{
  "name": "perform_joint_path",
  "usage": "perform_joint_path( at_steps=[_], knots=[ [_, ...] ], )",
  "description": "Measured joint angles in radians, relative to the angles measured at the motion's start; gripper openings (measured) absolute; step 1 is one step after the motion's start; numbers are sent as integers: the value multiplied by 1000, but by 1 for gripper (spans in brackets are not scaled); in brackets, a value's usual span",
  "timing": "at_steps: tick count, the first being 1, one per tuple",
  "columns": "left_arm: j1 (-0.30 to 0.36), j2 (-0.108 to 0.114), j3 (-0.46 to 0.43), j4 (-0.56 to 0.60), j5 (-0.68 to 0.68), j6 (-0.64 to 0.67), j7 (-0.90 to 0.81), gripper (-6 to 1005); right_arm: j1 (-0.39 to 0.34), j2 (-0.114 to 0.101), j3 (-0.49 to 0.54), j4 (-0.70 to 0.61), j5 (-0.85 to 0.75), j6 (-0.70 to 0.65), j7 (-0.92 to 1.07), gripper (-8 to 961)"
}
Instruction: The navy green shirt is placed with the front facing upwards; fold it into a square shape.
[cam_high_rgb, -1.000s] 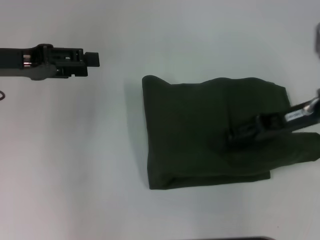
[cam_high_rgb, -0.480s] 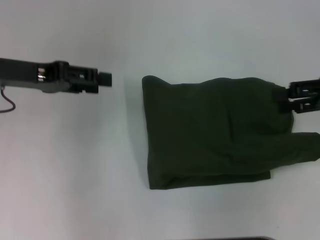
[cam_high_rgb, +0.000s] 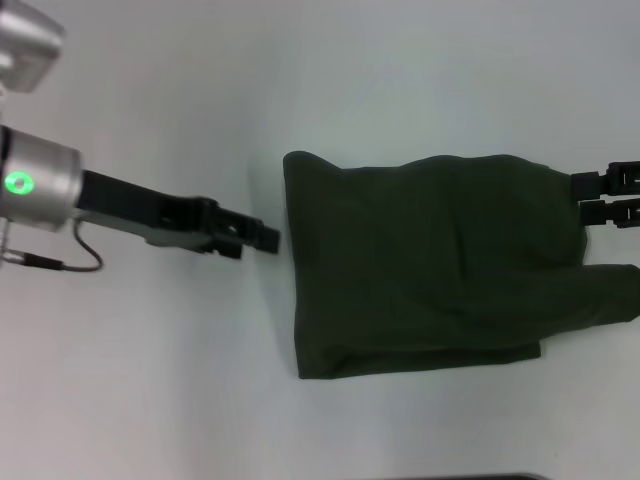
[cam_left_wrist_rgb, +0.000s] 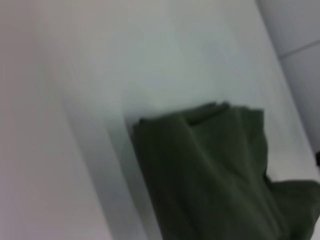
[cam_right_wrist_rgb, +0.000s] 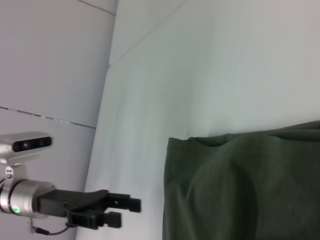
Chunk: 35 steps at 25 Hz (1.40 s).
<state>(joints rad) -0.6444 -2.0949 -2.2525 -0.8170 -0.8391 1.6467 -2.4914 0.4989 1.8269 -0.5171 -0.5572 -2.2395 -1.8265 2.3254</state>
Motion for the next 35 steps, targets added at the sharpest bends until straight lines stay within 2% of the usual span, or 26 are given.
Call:
perform_joint_path(
  at_steps=[4,13,24,30,35],
  knots=[
    [-21,-27,42,22,36,-45,-28,683,5,0,-5,0,0,-1,-2,833],
    [-31,-63,59,26,43,-101,-71,665,5,0,-6,0,0,-2,-12,833],
    [-91,-69,62,134,36,-155,-76,644,2,-1,-5,0,0,-10,-15,832],
    [-156,-70,99,225,38,-200,-86,632,3,-2,-1,0,0,-13,-17,832],
    [-170,-68,115,215,38,-199,-83,622,5,-2,0,0,2,-20,-17,833]
  ],
)
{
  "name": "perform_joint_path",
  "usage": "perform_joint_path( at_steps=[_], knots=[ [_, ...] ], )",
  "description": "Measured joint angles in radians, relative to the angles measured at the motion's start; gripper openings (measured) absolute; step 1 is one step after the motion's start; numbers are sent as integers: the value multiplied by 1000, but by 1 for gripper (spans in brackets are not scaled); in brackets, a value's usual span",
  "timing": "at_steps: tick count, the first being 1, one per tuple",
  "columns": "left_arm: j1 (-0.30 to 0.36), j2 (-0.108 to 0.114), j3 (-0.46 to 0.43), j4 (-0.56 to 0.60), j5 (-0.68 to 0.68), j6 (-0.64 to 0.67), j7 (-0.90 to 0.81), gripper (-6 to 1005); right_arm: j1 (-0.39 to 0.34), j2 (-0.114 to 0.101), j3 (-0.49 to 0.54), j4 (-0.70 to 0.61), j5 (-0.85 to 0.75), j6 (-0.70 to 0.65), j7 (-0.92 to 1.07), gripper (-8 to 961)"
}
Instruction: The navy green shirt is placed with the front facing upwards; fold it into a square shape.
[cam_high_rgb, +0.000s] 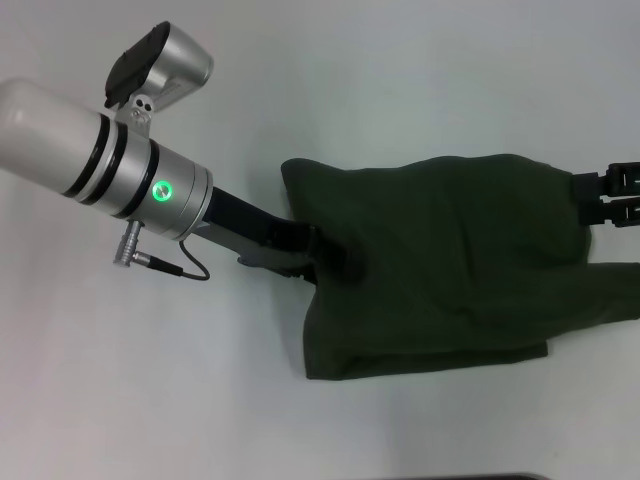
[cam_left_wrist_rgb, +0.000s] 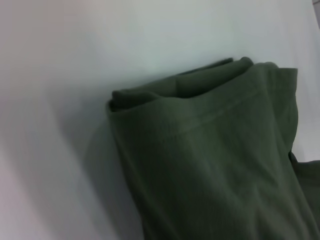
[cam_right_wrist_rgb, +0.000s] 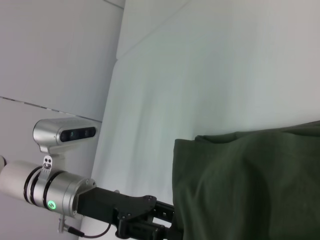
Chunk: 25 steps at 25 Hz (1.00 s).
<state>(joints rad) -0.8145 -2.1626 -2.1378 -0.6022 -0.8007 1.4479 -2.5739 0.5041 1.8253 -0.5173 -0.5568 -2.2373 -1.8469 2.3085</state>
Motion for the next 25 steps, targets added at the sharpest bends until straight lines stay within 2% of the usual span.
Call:
perform_joint_path(
  at_steps=[6,11,13,22,25],
  knots=[
    [3,1,-5,-12,-2,2,-5,404,-1,1,1,0,3,0,0,834],
    [9,5,-13,-21,-3,17,-6,173,1,1,0,0,2,-2,0,834],
    [11,13,-15,-22,-3,31,-5,149,0,2,0,0,2,-2,0,833],
    [46,70,-52,-56,-6,98,6,40,-6,2,0,0,3,-3,1,833],
    [67,107,-57,-74,-2,120,3,39,-6,2,0,0,3,-3,3,833]
  ],
)
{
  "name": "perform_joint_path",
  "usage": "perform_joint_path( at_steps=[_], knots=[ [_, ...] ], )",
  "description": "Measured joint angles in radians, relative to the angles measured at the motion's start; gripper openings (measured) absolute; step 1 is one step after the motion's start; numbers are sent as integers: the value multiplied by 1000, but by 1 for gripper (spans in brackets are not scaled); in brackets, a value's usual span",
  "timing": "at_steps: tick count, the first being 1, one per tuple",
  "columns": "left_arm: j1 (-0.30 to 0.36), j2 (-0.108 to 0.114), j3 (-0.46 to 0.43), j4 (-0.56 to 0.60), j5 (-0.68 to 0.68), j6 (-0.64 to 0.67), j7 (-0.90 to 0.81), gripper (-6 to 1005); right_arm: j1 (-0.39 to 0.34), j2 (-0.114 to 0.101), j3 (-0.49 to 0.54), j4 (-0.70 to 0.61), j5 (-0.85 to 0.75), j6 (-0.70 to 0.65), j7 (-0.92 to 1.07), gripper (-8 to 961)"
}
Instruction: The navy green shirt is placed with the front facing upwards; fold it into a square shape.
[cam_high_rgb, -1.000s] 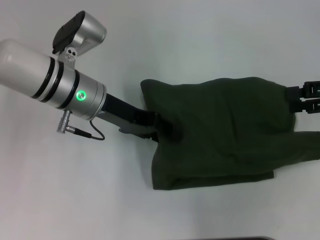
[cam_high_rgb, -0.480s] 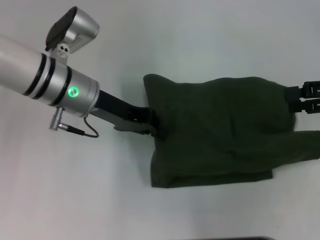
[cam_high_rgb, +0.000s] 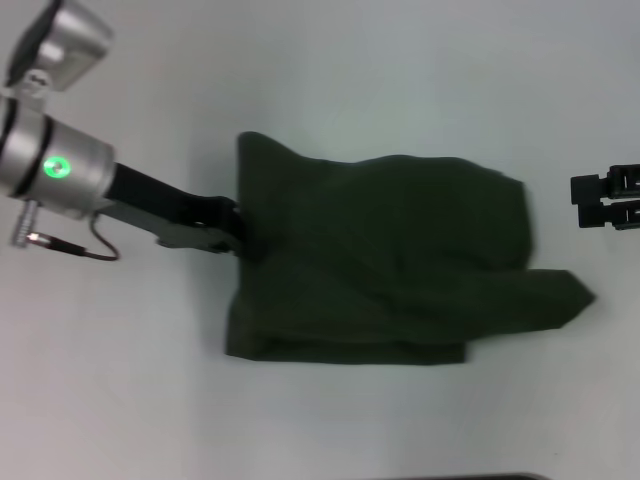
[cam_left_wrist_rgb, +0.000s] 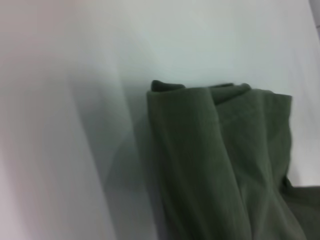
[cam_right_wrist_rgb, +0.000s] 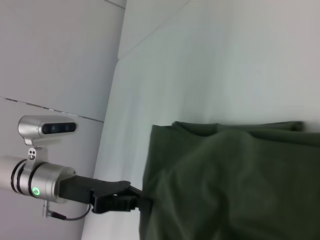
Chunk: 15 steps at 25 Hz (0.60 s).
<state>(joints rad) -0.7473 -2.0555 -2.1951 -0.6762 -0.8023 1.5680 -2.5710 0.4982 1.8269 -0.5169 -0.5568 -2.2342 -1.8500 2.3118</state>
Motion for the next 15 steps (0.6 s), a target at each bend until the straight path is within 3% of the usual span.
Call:
perform_joint_path(
  at_steps=[3,6,15],
  knots=[
    [19,39,-19,-2,0,17,-3,39,1,1,0,0,0,0,2,832],
    [42,64,-56,-4,-2,38,3,39,2,2,0,0,0,0,4,832],
    [71,70,-93,-40,-2,65,61,85,12,5,1,1,-1,0,8,834]
  ],
)
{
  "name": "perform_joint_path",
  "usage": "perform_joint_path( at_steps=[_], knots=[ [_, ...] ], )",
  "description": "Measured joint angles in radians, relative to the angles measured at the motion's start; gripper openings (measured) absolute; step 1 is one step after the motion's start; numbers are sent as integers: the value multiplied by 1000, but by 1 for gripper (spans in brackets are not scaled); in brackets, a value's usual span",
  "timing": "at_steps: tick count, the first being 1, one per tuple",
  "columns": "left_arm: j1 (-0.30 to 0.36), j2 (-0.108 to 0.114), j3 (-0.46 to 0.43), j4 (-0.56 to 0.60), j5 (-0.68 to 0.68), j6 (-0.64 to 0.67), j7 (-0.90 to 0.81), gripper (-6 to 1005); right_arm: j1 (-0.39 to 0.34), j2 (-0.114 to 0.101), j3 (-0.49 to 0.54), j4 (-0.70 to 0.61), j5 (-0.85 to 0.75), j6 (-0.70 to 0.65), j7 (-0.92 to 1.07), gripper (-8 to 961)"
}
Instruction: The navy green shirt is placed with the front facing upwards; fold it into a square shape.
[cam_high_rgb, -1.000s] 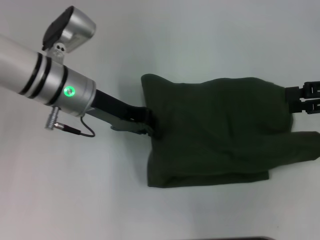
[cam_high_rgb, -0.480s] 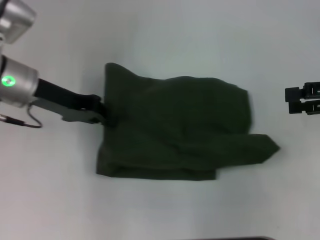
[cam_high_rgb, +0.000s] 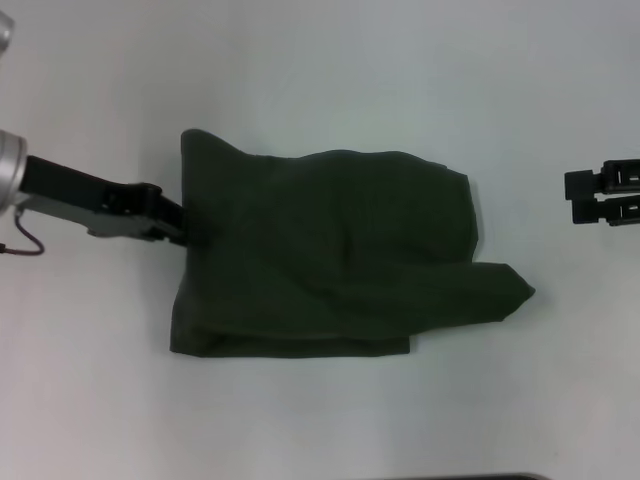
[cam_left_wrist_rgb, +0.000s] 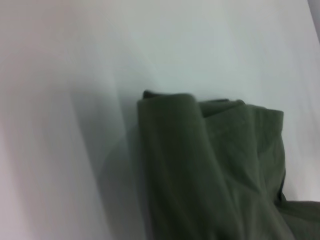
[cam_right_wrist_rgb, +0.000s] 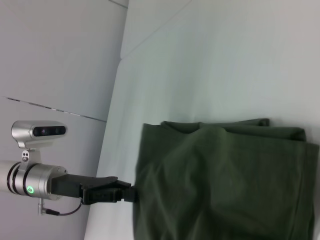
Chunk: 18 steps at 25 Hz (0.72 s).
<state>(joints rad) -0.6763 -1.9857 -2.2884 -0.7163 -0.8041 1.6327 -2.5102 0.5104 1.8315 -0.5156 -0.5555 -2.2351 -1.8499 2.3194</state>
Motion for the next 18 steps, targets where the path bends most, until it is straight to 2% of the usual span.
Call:
perform_joint_path(
  at_steps=[3,6,9,11,12,17,18],
  knots=[
    [25,7,-26,-48,4,-4,-3,119,2,0,-2,0,0,0,0,834],
    [49,26,-73,-86,3,5,-23,153,3,0,0,0,0,0,-1,834],
    [66,27,-152,-100,-18,65,-15,249,4,0,-2,-1,0,2,-4,834],
    [76,14,-184,-111,-37,125,13,312,4,0,-3,-1,0,4,-7,834],
    [78,1,-186,-116,-45,157,31,344,4,0,-2,-1,0,6,-8,833],
    [70,-54,-156,-122,-51,227,64,527,19,7,-11,-1,-2,8,-10,833],
    [69,-59,-149,-123,-51,227,65,525,23,9,-15,0,-4,5,-11,833]
  ],
)
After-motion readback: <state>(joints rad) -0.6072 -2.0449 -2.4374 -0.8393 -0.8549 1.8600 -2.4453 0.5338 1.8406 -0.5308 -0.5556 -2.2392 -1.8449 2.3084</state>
